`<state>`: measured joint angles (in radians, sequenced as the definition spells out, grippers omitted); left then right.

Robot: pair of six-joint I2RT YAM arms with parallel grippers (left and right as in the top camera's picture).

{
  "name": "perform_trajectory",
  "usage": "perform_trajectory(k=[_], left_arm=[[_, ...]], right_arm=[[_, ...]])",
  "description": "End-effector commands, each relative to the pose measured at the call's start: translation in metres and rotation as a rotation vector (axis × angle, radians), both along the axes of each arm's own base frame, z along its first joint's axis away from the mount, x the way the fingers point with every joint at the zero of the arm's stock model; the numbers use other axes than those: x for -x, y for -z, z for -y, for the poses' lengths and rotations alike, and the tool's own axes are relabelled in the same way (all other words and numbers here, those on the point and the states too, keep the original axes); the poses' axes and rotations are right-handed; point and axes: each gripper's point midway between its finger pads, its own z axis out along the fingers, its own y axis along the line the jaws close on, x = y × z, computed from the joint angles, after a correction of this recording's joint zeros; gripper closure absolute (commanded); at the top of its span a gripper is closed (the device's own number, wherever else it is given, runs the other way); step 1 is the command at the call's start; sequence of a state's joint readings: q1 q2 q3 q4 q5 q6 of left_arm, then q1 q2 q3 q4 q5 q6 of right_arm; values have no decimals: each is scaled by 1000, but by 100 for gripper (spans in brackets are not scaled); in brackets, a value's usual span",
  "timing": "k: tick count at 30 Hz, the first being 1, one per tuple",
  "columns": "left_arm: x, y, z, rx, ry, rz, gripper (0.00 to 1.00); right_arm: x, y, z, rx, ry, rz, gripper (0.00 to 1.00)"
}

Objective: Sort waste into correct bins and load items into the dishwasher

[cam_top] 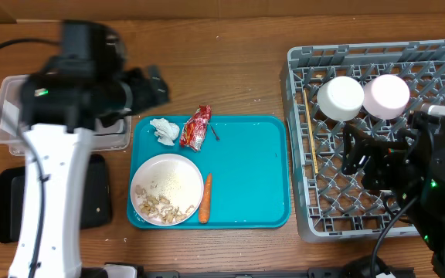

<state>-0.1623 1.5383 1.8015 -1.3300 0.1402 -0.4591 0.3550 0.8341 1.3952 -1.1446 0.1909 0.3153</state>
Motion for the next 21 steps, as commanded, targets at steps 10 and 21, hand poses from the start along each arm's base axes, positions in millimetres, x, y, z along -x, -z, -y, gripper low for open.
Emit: perform_trajectory(k=[10,21], left_arm=[[-56,157,37,-398,170,-262,12],[-63,260,44,-439,279,-440,56]], right_arm=[[0,-3,-1,-8,0,8,0],[0,-3,-1,-9,0,8,0]])
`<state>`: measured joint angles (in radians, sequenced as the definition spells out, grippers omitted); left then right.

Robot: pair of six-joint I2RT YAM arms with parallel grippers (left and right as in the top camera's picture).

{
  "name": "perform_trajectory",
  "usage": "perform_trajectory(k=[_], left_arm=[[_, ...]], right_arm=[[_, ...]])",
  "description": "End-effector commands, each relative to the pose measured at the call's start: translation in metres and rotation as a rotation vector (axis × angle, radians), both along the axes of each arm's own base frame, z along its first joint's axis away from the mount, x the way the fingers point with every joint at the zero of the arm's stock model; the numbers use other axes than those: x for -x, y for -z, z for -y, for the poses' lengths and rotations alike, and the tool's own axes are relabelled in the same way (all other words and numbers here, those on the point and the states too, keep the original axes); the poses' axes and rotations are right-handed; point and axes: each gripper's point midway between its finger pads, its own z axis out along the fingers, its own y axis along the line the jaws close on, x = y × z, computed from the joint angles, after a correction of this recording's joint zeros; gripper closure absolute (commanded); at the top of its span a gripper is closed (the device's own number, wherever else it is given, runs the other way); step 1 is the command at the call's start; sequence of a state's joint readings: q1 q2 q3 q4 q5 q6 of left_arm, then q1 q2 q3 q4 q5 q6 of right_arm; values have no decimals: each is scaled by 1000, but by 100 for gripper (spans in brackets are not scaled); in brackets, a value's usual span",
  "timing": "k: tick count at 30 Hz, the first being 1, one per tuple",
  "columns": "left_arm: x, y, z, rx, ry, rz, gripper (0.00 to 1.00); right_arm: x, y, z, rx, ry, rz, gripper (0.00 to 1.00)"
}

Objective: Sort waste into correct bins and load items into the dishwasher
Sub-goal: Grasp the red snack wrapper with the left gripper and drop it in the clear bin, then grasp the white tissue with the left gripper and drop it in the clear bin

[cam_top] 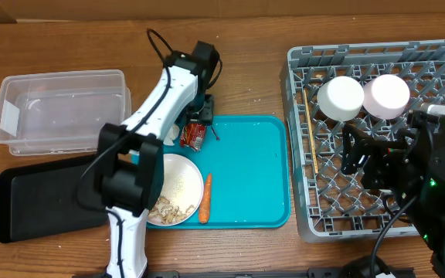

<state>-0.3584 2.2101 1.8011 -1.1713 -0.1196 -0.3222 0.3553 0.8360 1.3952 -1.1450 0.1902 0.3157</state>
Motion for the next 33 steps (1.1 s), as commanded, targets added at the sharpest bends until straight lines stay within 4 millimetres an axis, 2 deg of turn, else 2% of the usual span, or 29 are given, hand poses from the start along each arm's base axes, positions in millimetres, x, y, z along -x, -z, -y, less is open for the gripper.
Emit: perform_trajectory(k=[1,3,4,5,8,11,15,17,19,21,24,27,30,31,33], left_arm=[[0,18,-5,-30,19,-32,63],[2,23,-6,-36,20,-47,77],[3,23,-6,-37,27,-52,90],[4,22,-7,-38,31,-56,96],[5,4,-9,-38,26,-53,96],[-1,-36,-12,-21,-13,-1,96],[-15,-108,-27,30,-74,149,96],[-19,-139,-48,26,-143,227,96],[-18,-166,-88,-24,-263,302,96],[-11,-179,-126,-85,-392,333,96],[1,-183,-182,-138,-616,339,96],[6,-172,-209,-95,-734,306,96],[8,-159,-222,-68,-780,263,96],[8,-156,-224,-65,-778,253,89],[8,-154,-225,-69,-773,243,63]], right_arm=[[0,-4,-1,-9,1,11,0],[0,-4,-1,-9,1,11,0],[0,-4,-1,-9,1,11,0],[0,-4,-1,-9,1,11,0],[0,-4,-1,-9,1,11,0],[0,-4,-1,-9,1,11,0],[0,-4,-1,-9,1,11,0],[0,-4,-1,-9,1,11,0],[0,-4,-1,-9,1,11,0],[0,-4,-1,-9,1,11,0],[0,-4,-1,-9,1,11,0],[0,-4,-1,-9,1,11,0],[0,-4,-1,-9,1,11,0],[0,-4,-1,-9,1,11,0],[0,-4,-1,-9,1,11,0]])
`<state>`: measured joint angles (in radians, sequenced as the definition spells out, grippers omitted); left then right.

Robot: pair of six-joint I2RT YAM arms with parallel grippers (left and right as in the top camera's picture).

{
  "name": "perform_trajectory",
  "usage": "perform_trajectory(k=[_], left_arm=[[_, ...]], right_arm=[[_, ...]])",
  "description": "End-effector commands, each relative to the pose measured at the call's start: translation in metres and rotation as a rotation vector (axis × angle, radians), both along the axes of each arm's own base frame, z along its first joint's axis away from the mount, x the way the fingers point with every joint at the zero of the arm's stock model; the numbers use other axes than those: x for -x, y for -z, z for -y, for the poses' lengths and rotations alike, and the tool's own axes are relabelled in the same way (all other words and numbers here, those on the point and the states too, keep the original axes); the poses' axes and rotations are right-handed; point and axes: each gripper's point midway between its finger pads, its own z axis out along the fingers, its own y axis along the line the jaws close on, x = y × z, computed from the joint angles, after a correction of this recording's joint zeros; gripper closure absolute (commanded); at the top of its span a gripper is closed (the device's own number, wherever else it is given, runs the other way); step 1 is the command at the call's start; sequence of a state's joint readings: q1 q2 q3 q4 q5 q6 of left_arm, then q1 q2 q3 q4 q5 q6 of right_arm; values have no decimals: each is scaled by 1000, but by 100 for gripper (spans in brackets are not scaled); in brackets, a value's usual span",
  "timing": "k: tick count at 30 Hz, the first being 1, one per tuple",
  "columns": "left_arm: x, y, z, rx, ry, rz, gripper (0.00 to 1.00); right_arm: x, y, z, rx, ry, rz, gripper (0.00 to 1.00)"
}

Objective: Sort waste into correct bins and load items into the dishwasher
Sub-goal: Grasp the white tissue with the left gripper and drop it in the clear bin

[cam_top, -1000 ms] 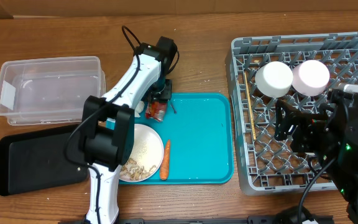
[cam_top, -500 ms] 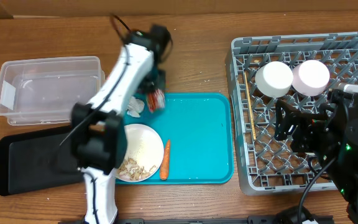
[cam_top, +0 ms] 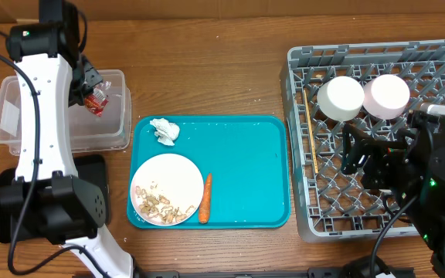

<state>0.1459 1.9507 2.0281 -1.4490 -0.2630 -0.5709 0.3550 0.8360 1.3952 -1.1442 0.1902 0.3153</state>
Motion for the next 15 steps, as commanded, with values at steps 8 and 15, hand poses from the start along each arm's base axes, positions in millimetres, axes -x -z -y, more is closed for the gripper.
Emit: perform_trajectory(k=[8,15], left_arm=[[-9,-27,44,114,119,96,25],[-5,-2,114,-26,356,-17,19]], right_arm=[[0,-3,-1,-9,1,10,0],[0,-3,-1,-9,1,10,0]])
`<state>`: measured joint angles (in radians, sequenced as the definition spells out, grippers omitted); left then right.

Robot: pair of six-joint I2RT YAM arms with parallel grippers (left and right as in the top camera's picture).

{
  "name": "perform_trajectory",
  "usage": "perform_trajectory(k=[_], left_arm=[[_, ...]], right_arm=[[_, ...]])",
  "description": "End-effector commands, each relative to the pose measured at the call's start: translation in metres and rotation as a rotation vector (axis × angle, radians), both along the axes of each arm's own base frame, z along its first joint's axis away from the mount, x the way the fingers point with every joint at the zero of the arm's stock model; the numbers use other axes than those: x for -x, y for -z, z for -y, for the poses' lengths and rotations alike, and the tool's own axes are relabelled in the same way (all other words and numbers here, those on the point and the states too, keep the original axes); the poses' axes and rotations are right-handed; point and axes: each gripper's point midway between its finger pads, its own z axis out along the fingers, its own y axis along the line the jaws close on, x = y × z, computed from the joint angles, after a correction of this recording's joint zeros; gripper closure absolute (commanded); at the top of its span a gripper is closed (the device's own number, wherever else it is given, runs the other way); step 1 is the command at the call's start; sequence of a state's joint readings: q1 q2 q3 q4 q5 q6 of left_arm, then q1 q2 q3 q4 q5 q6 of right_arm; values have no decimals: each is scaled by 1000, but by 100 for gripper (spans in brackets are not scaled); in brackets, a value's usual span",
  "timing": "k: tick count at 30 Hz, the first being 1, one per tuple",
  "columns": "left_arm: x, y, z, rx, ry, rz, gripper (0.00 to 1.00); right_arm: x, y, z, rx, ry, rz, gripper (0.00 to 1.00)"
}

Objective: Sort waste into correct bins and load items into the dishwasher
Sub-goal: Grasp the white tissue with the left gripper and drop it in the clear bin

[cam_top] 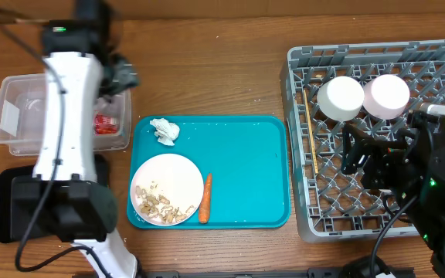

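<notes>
A red wrapper (105, 123) lies inside the clear plastic bin (10, 116) near its right wall. My left gripper (126, 77) hovers blurred just above the bin's right edge, apart from the wrapper and holding nothing. On the teal tray (246, 170) are a white plate (172, 174) with food scraps, a carrot (205, 198) and a crumpled tissue (163, 130). My right gripper (350, 154) rests over the grey dish rack (300, 139); its jaws are too dark to read.
A black bin (14, 208) sits in front of the clear one, partly under my left arm. The rack holds a white cup (340, 98), a pink cup (386, 96) and a thin wooden stick (312, 131) along its left side.
The left gripper held the red wrapper over the clear bin. The wrapper now lies in the bin, and the gripper has let go and shifted right.
The wrapper first lay at the tray's top edge while my left arm was over the bins. Then the left gripper was at the wrapper on the tray. Later it held the wrapper above the clear bin, where it now lies. The right arm has stayed still.
</notes>
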<state>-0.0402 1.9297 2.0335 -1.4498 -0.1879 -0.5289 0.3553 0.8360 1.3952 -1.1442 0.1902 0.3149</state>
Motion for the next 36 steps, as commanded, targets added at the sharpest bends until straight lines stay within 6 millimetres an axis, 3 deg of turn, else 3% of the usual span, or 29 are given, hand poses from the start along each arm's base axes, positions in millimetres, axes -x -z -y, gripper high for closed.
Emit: perform_trajectory(k=[1,7,12,15,20,25,32,36], left_arm=[[7,13,33,-131,136,-36,17],[15,88,68,-184,240,-124,16],[24,132,62,-229,180,-164,15],[23,144,53,-252,138,-157,14],[22,169,67,-177,176,-167,23],[25,177,68,-170,180,-196,45],[27,181,70,-160,218,-212,38],[27,182,74,-137,220,-215,49]], right_arm=[[0,-3,-1,-9,1,10,0],[0,-3,-1,-9,1,10,0],[0,-3,-1,-9,1,10,0],[0,-3,-1,-9,1,10,0],[0,-3,-1,-9,1,10,0],[0,-3,-1,-9,1,10,0],[0,-3,-1,-9,1,10,0],[0,-3,-1,-9,1,10,0]])
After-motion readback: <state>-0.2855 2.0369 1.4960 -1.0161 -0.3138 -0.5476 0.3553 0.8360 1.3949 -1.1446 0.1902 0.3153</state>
